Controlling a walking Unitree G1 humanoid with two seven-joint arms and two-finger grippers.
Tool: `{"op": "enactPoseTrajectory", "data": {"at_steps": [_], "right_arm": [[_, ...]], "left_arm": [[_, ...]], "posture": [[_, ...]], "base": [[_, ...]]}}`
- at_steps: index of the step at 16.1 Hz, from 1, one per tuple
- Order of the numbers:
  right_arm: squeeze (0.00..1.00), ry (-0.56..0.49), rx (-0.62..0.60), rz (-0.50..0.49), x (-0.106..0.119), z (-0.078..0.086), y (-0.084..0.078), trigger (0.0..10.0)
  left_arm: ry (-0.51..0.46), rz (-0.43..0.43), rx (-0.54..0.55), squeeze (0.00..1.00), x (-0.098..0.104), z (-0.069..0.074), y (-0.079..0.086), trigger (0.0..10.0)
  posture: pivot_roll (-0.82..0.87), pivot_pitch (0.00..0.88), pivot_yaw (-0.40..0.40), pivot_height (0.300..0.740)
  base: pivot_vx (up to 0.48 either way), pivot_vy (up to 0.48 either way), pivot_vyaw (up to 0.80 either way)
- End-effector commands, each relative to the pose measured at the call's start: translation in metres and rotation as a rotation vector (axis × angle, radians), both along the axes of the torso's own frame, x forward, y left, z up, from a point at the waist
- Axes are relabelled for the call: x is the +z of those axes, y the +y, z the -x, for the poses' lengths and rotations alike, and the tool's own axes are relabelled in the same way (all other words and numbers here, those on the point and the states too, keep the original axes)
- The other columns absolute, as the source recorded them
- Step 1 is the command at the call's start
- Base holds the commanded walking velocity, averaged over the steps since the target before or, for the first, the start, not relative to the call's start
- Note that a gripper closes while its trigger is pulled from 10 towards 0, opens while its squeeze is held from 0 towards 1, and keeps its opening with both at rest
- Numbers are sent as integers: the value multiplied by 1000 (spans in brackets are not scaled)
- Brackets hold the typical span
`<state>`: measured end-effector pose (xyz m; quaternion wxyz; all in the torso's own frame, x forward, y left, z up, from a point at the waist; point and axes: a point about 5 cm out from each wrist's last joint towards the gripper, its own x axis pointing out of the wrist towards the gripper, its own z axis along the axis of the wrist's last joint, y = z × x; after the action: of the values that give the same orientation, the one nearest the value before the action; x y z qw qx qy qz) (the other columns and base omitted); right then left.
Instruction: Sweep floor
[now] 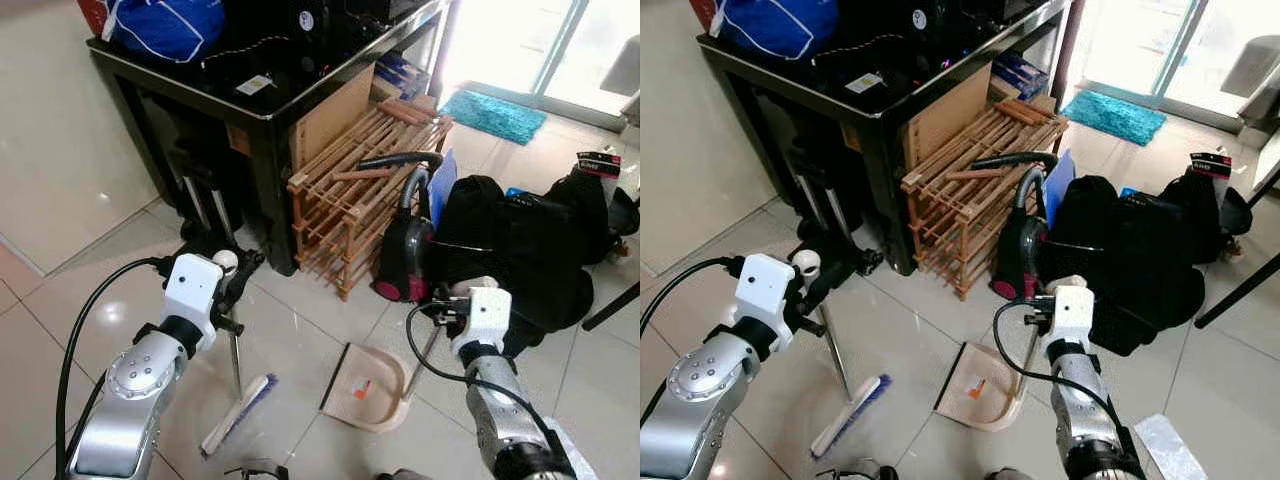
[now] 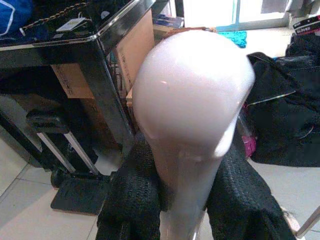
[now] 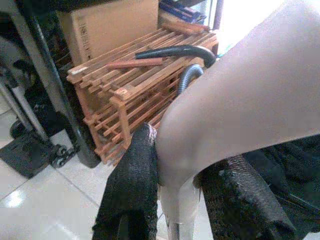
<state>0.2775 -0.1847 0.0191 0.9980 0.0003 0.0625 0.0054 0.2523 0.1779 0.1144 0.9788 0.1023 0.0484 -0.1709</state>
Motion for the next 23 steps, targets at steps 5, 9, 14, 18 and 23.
{"op": "enactPoseTrajectory", "data": {"at_steps": [5, 9, 14, 18, 23], "right_arm": [[0, 110, 79, 63, -4, -9, -10, 10000], [267, 133, 55, 97, 1, -16, -23, 10000], [1000, 128, 37, 66, 3, -19, -22, 10000], [1000, 104, 4, 1, 4, -21, -18, 10000], [1000, 50, -61, -115, 4, -17, -8, 10000]], "left_arm": [[-15, -23, -7, 0, 4, 0, 4, 10000], [-12, -24, -6, 0, 4, 0, 5, 10000], [-13, -24, -7, 0, 4, -1, 5, 10000], [-13, -23, -7, 0, 3, -2, 5, 10000], [-10, -15, -5, 0, 2, -2, 2, 10000]], "posture": [[92, 71, 54, 740], [92, 78, 57, 740], [93, 78, 59, 740], [90, 73, 57, 740], [82, 68, 57, 740]], "base": [[0, 0, 0], [0, 0, 0], [0, 0, 0], [0, 0, 0], [0, 0, 0]]}}
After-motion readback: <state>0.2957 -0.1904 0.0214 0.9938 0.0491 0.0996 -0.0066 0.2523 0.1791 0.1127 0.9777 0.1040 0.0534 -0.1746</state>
